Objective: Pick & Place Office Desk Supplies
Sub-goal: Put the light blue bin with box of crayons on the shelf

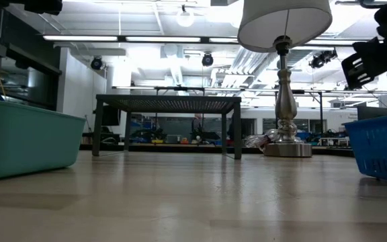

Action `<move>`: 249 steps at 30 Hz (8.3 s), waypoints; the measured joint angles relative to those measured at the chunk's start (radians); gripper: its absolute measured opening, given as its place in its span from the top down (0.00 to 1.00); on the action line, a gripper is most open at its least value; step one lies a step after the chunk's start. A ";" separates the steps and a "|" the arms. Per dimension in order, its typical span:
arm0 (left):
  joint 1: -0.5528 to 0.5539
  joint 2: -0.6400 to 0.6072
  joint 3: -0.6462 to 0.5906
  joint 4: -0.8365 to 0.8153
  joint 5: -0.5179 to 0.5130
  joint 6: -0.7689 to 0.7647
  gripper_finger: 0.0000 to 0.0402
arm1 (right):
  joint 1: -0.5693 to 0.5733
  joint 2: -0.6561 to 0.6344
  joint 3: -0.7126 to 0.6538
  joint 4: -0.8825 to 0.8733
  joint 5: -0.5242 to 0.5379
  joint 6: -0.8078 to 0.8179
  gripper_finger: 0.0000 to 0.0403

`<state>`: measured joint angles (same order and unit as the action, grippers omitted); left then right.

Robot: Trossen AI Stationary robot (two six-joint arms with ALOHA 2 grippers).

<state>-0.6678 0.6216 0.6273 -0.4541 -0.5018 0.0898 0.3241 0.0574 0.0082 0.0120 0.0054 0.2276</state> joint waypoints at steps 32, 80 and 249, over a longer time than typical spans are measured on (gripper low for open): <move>0.000 0.000 0.000 0.000 0.000 0.000 0.60 | 0.000 0.000 -0.001 -0.001 -0.009 0.011 0.67; 0.000 0.108 0.000 0.121 -0.312 -0.203 0.60 | 0.001 0.001 -0.001 -0.001 -0.009 0.011 0.67; 0.031 0.553 -0.011 -0.381 0.533 -0.892 0.88 | 0.000 0.001 -0.001 0.000 -0.009 0.011 0.67</move>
<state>-0.6369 1.1744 0.6167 -0.8353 0.0307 -0.8022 0.3245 0.0582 0.0068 0.0120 -0.0032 0.2386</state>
